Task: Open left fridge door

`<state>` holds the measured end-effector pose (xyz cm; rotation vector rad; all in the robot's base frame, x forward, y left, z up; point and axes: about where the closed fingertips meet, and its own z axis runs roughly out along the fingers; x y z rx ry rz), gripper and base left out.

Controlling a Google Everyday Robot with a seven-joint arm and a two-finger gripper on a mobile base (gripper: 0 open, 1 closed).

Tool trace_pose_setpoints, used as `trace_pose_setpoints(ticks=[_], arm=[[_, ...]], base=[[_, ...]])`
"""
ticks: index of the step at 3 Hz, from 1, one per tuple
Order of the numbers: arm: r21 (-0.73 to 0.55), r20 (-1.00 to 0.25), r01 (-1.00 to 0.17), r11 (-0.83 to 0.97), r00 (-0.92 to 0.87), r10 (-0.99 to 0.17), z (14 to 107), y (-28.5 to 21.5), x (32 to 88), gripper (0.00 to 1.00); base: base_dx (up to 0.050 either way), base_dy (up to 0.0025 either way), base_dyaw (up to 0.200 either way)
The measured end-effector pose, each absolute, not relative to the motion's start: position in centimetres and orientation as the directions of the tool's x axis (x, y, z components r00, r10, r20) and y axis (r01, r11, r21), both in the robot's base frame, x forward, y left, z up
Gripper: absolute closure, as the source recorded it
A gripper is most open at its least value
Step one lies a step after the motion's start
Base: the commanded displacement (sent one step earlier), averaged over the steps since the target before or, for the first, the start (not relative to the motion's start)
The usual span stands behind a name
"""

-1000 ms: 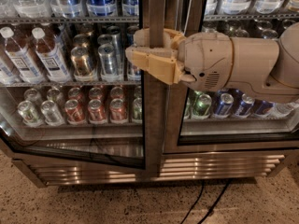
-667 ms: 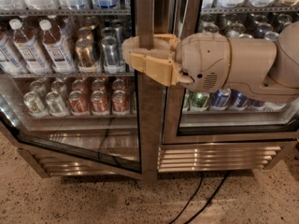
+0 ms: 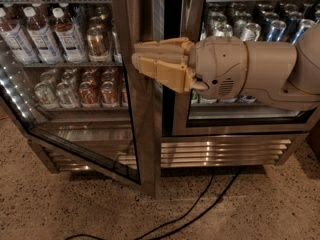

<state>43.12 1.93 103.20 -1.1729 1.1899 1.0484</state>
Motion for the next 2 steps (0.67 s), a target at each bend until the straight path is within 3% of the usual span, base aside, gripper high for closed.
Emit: trace_pose_setpoints(ticks=[2], arm=[[-0.101, -0.995, -0.988, 0.115, 0.101, -0.010, 103.20, 1.93, 43.12, 1.00]], base=[[-0.050, -0.00002, 0.000]])
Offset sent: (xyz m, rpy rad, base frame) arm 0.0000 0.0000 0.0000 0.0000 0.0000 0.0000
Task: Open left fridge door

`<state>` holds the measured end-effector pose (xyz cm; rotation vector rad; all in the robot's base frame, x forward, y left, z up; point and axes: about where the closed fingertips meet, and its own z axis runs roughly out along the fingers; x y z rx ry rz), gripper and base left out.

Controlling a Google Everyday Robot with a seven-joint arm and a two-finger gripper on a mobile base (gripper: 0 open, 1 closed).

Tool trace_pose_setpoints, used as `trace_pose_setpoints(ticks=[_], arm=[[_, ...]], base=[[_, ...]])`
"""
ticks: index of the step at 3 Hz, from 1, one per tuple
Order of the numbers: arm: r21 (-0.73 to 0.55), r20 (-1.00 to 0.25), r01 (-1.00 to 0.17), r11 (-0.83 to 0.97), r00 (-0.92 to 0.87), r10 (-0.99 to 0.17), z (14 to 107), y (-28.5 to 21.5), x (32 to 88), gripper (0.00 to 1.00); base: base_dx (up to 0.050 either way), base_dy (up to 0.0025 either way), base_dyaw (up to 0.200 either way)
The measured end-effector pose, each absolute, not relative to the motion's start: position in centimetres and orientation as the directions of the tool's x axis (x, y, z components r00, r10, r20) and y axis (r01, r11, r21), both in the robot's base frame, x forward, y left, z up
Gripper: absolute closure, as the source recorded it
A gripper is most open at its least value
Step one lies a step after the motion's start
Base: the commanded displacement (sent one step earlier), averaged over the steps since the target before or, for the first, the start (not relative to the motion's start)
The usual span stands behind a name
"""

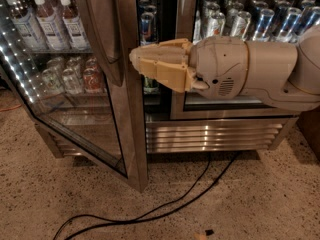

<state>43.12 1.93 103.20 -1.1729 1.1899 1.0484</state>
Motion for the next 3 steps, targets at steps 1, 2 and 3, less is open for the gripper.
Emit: trace_pose_setpoints(ticks=[1, 2, 3], arm=[[-0.101, -0.995, -0.988, 0.115, 0.101, -0.010, 103.20, 1.94, 43.12, 1.00], [-0.101, -0.995, -0.988, 0.115, 0.101, -0.010, 103.20, 1.94, 43.12, 0.81], [-0.101, -0.995, -0.988, 0.115, 0.101, -0.010, 103.20, 1.94, 43.11, 0.00]], base=[[0.000, 0.00000, 0.000], [0.000, 0.00000, 0.000], [0.044, 0.00210, 0.096]])
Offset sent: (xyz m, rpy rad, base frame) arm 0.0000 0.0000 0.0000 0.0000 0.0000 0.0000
